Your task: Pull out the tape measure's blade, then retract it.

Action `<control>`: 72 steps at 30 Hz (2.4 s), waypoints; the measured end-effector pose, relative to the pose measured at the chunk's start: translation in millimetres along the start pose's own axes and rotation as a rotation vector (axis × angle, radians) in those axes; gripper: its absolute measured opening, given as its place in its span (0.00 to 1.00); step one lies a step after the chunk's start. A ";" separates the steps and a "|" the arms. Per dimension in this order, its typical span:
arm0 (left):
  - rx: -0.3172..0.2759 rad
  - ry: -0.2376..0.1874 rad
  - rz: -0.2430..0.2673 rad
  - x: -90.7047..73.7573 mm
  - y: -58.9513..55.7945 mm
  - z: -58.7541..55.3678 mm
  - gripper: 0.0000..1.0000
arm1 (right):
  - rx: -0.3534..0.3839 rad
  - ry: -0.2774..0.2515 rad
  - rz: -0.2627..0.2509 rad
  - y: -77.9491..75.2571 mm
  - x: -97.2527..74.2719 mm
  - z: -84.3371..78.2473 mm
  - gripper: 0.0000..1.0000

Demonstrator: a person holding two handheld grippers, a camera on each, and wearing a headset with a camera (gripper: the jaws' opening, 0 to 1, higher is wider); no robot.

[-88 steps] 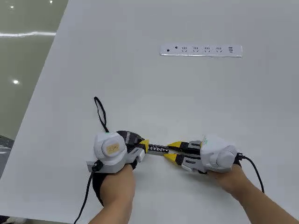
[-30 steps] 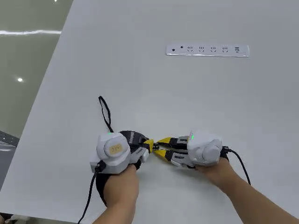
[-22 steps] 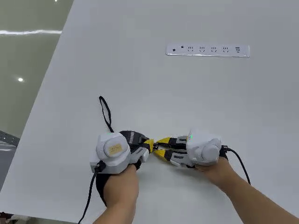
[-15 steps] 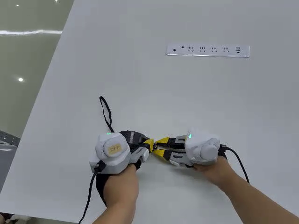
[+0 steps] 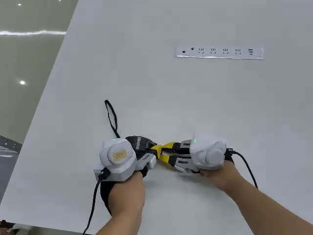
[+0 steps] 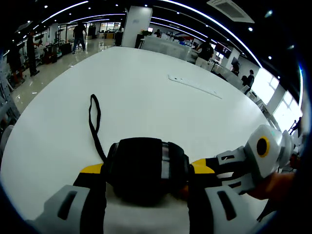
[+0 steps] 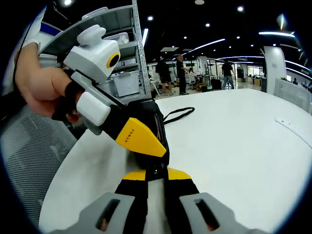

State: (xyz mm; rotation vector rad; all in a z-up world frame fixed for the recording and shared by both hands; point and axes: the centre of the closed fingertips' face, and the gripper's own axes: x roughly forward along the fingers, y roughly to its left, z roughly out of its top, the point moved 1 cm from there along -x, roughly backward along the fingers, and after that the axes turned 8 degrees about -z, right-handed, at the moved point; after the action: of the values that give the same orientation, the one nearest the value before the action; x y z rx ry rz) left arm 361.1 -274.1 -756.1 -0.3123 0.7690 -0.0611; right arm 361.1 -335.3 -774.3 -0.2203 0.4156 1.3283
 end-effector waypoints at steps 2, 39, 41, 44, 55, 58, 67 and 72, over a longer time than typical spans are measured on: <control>0.000 0.000 0.001 0.0 0.5 -0.2 0.66 | 0.002 0.000 -0.002 0.1 0.3 -0.1 0.11; 0.060 0.013 -0.044 -0.4 -0.3 -0.6 0.67 | -0.016 0.024 -0.034 2.4 0.1 0.5 0.22; 0.068 0.009 -0.048 -1.4 -1.4 0.5 0.67 | -0.015 0.020 -0.038 2.6 0.2 2.0 0.23; 0.087 0.013 -0.054 -0.6 -2.8 -0.4 0.70 | -0.016 0.019 -0.039 3.9 0.8 2.7 0.26; 0.106 0.024 -0.066 -1.0 -4.9 -1.7 0.73 | 0.009 0.024 -0.050 0.4 -2.6 1.9 0.30; 0.107 0.024 -0.071 -1.8 -4.9 -1.5 0.73 | 0.013 0.025 -0.051 0.4 -3.4 2.0 0.30; 0.135 0.028 -0.086 -4.3 -6.6 -3.0 0.72 | 0.040 0.015 -0.086 -1.8 -13.8 0.4 0.28; 0.151 0.027 -0.103 -5.9 -8.3 -3.6 0.73 | 0.067 -0.002 -0.119 -3.5 -22.8 1.3 0.28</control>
State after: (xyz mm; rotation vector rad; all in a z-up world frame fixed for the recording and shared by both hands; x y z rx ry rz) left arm 354.9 -282.0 -752.0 -0.2080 0.7698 -0.2191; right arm 360.6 -356.0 -763.9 -0.1855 0.4382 1.1965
